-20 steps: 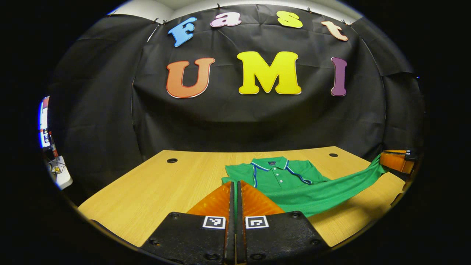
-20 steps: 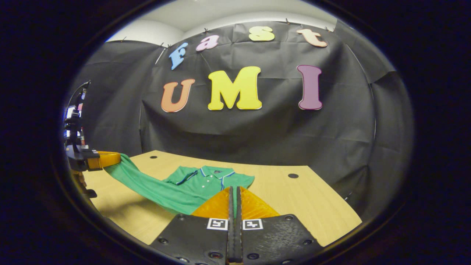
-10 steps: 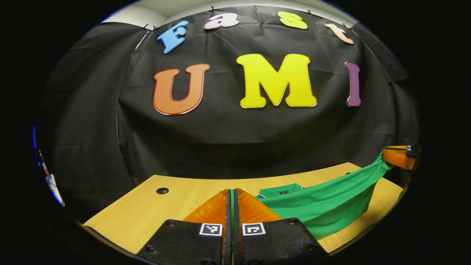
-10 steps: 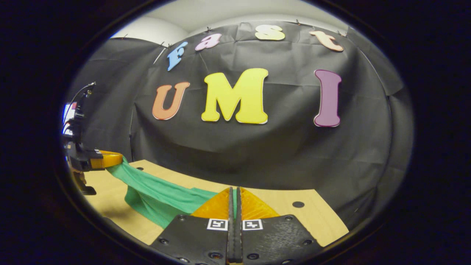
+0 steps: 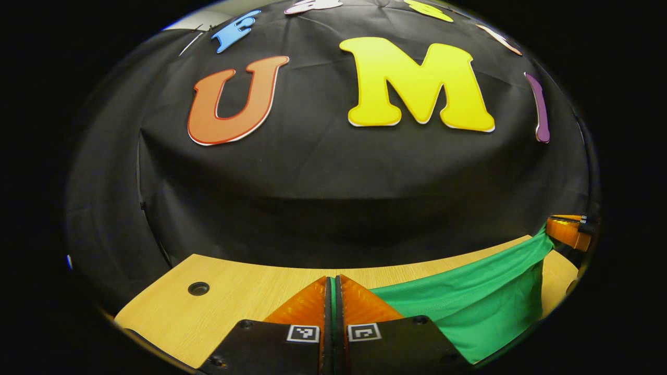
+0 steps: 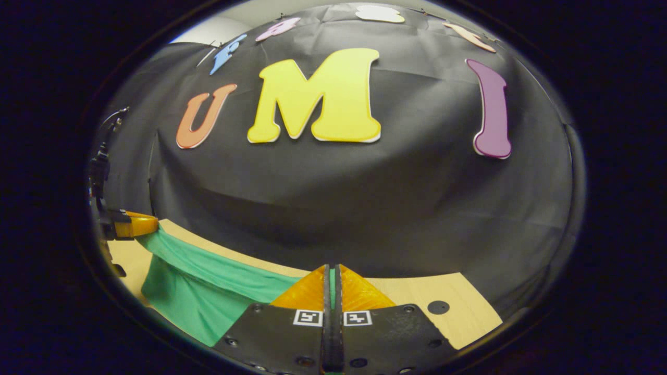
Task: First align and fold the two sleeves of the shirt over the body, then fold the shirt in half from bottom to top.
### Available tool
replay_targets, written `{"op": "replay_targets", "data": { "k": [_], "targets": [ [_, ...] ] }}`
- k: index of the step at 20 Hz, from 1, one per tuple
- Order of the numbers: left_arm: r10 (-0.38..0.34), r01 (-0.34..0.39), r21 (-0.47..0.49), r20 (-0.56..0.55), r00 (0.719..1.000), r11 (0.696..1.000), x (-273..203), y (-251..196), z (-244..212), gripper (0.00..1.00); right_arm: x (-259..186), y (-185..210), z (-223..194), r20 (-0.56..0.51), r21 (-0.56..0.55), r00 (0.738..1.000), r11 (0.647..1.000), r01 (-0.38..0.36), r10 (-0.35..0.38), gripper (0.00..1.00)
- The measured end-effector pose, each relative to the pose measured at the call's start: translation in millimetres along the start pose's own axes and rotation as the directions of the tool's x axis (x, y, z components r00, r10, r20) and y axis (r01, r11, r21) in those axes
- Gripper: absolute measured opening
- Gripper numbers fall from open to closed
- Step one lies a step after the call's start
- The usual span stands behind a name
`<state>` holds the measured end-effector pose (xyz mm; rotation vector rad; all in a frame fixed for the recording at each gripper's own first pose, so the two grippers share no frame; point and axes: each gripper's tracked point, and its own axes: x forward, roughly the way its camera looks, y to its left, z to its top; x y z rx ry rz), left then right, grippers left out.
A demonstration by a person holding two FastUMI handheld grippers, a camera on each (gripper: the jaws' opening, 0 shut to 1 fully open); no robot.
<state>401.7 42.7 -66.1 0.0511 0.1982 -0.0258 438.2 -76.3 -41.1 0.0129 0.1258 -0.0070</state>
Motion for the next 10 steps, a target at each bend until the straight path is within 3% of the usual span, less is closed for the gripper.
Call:
{"op": "replay_targets", "data": {
  "k": [4,8,10],
  "targets": [
    [0.01,-0.009,0.076,-0.015,1.0,0.997,44,-4,-24,0.07,44,-9,-37,-0.043,-0.006,0.999,1.0,0.026,-0.027,0.0],
    [-0.007,0.01,0.088,-0.035,0.999,0.996,61,-9,-48,0.07,55,-4,-71,-0.101,0.0,0.994,1.0,0.029,-0.029,0.0],
    [0.009,-0.008,0.074,-0.015,1.0,0.997,65,-3,-53,0.13,58,-8,-77,-0.113,0.013,0.992,0.998,0.06,-0.058,0.0]
  ]
}}
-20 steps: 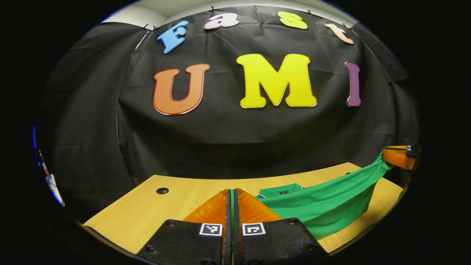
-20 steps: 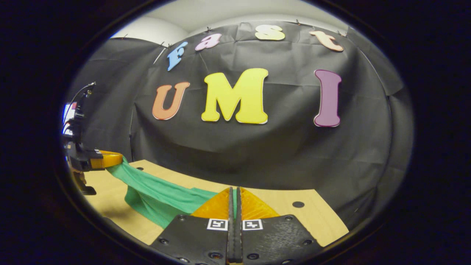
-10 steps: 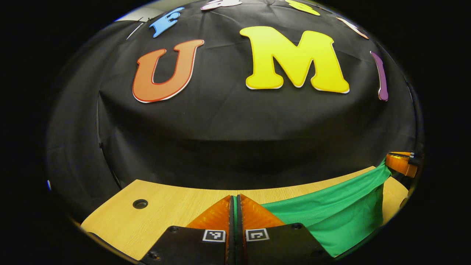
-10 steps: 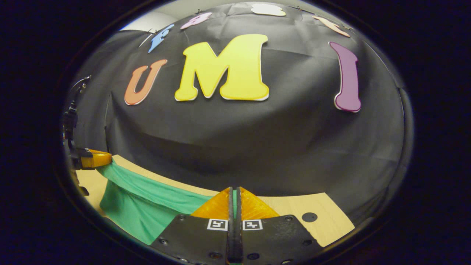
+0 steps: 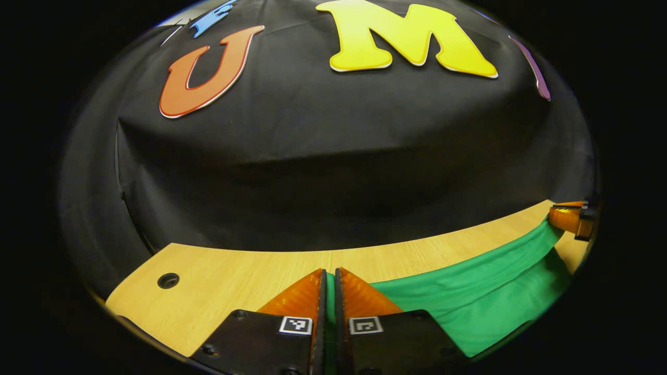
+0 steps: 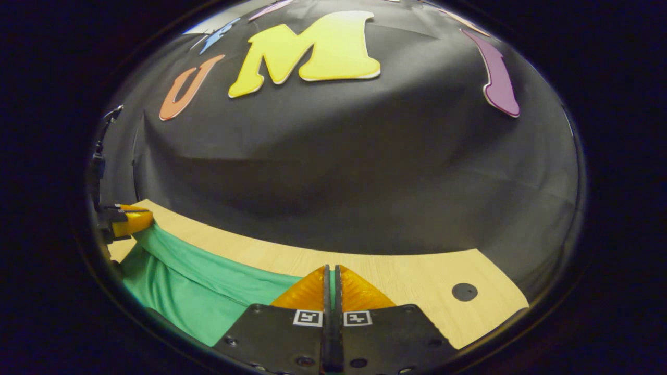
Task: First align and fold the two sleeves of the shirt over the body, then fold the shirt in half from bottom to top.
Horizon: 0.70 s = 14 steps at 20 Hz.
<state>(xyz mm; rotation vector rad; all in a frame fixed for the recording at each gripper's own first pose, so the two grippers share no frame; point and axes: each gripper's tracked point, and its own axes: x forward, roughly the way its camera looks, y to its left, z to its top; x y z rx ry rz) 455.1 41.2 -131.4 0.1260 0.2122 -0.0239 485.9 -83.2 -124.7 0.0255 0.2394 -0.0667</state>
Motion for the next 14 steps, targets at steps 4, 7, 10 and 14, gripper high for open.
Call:
{"op": "replay_targets", "data": {
  "k": [4,7,10,14],
  "targets": [
    [-0.059,0.059,-0.074,-0.005,0.998,0.996,4,-7,-12,0.84,0,-7,-4,-0.011,0.006,0.999,0.999,0.044,-0.044,0.65],
    [-0.016,0.017,-0.073,0.004,1.0,0.997,-2,-1,-9,1.0,-1,-8,-11,-0.03,-0.024,0.998,0.998,0.055,-0.056,0.94],
    [0.02,-0.009,-0.113,0.093,0.995,0.994,-15,10,0,1.0,-20,-12,-10,-0.045,0.013,0.998,0.999,0.043,-0.042,0.95],
    [0.048,-0.029,-0.128,0.156,0.987,0.991,-44,18,6,1.0,-65,-29,-2,-0.026,0.031,0.998,0.997,0.067,-0.066,0.95]
  ]
}}
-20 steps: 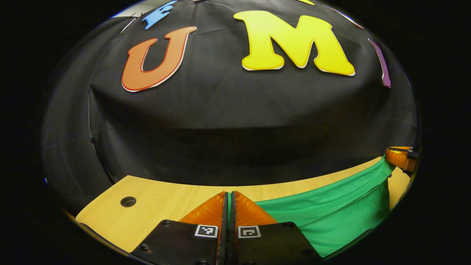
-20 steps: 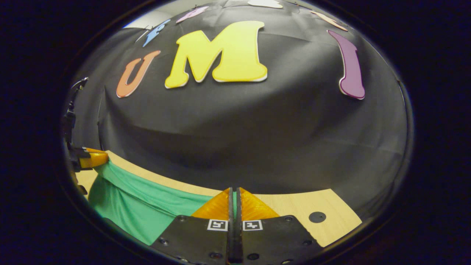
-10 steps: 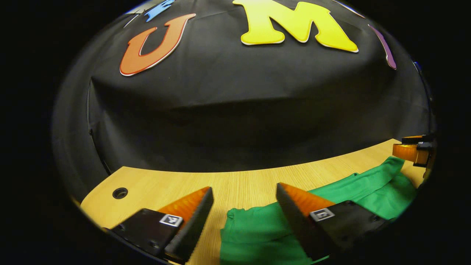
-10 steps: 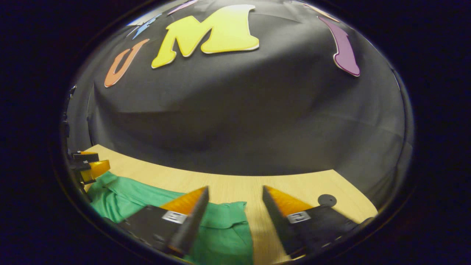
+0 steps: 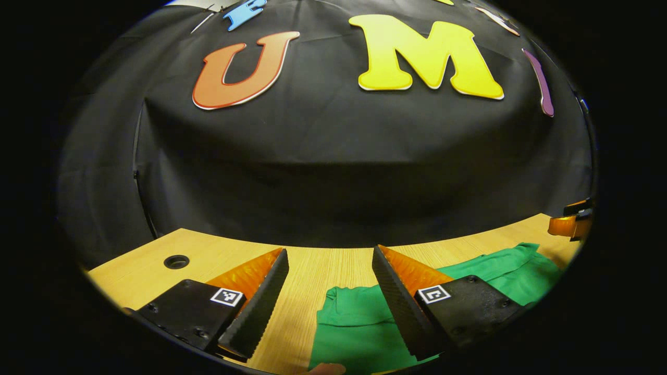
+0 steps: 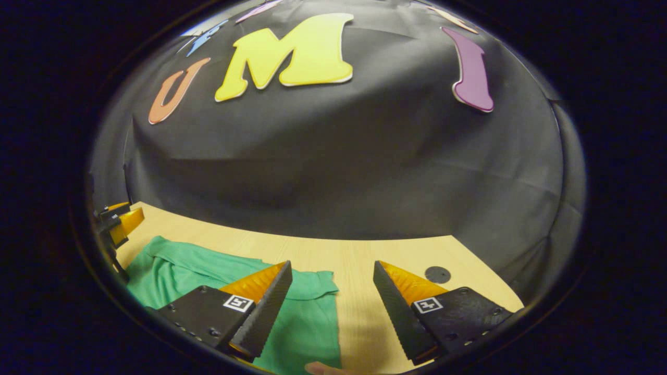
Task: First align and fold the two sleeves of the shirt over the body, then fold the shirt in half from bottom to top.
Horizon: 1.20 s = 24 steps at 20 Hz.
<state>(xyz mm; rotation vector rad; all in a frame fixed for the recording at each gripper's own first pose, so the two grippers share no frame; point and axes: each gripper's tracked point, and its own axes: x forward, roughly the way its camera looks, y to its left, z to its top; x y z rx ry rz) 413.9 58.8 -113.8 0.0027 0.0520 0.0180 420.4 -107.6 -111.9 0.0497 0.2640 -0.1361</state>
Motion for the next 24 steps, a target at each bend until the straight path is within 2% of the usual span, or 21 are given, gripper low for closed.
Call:
{"op": "replay_targets", "data": {
  "k": [3,6,10,13,16,19,24],
  "targets": [
    [0.015,-0.015,0.011,-0.004,1.0,1.0,-32,3,-10,1.0,-43,-10,5,0.032,-0.015,0.999,1.0,-0.001,0.001,0.95],
    [0.039,-0.041,0.052,0.039,0.998,0.998,-65,2,-7,1.0,-86,-8,5,0.07,-0.061,0.997,0.998,-0.023,0.027,0.95],
    [0.017,-0.018,0.004,0.02,1.0,1.0,-105,-14,-19,1.0,-137,4,0,0.102,-0.08,0.99,0.993,-0.087,0.095,0.95],
    [0.054,-0.055,0.009,0.045,0.998,0.998,-133,-14,-15,1.0,-167,6,1,0.13,-0.079,0.985,0.991,-0.107,0.116,0.96],
    [0.029,-0.028,-0.026,0.042,0.999,0.999,-157,-30,-19,1.0,-193,-2,10,0.177,-0.106,0.979,0.991,-0.08,0.098,0.96],
    [0.032,-0.031,-0.014,0.028,0.999,0.999,-180,-42,-18,1.0,-230,-4,12,0.214,-0.102,0.97,0.991,-0.09,0.111,0.95],
    [0.014,-0.013,-0.027,0.039,0.999,1.0,-236,-62,5,1.0,-294,-20,14,0.246,-0.105,0.963,0.991,-0.086,0.11,0.96]
  ]
}}
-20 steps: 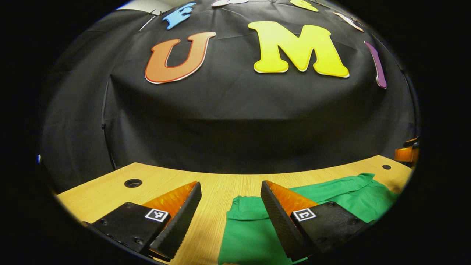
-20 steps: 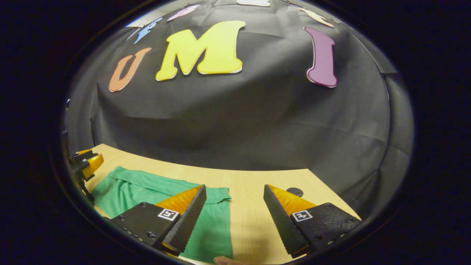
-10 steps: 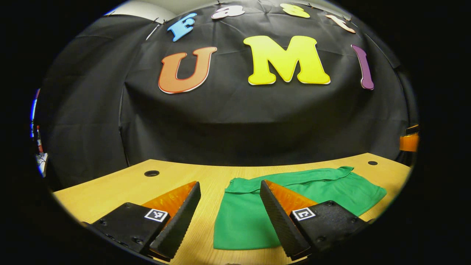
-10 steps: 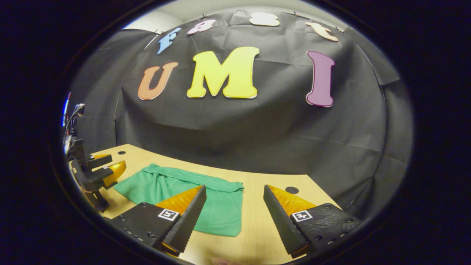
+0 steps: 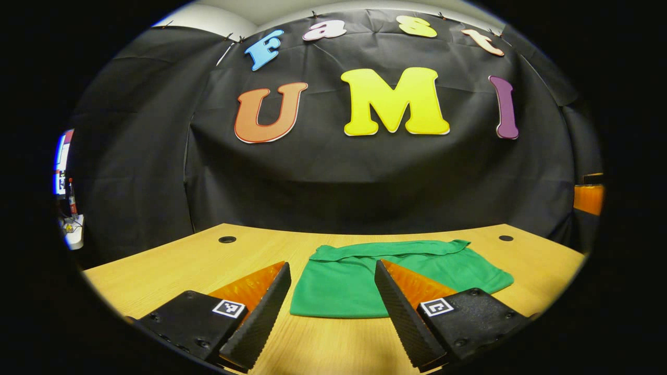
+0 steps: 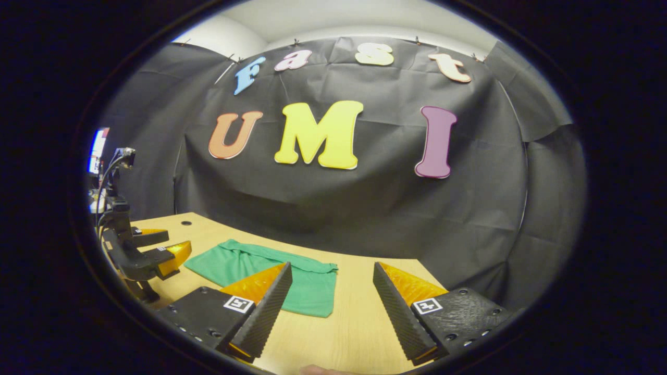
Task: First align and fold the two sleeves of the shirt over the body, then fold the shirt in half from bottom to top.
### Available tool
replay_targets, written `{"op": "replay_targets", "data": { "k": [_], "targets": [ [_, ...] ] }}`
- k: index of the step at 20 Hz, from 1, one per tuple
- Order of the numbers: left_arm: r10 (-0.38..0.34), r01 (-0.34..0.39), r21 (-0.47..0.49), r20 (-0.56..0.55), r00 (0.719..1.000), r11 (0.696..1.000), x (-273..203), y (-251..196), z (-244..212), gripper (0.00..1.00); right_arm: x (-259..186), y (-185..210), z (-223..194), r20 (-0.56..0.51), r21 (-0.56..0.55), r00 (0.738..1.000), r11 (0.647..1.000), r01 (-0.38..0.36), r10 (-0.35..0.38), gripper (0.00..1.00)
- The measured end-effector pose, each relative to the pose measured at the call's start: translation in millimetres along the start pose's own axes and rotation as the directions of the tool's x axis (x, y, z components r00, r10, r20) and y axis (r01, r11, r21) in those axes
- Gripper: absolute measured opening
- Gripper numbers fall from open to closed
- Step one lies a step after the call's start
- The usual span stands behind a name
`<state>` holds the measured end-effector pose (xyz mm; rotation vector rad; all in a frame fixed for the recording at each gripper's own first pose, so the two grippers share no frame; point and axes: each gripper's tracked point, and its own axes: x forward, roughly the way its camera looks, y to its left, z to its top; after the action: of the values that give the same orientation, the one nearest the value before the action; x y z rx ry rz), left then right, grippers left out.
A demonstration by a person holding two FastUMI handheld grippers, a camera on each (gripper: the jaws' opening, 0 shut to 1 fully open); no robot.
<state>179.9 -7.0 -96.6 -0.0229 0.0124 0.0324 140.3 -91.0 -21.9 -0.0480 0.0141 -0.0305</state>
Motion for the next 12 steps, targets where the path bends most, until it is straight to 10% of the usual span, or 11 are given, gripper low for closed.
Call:
{"op": "replay_targets", "data": {
  "k": [12],
  "targets": [
    [-0.071,0.074,0.098,-0.039,0.997,0.992,-157,-28,49,1.0,-149,5,17,0.052,0.064,0.999,0.998,-0.009,0.006,0.93]
  ]
}}
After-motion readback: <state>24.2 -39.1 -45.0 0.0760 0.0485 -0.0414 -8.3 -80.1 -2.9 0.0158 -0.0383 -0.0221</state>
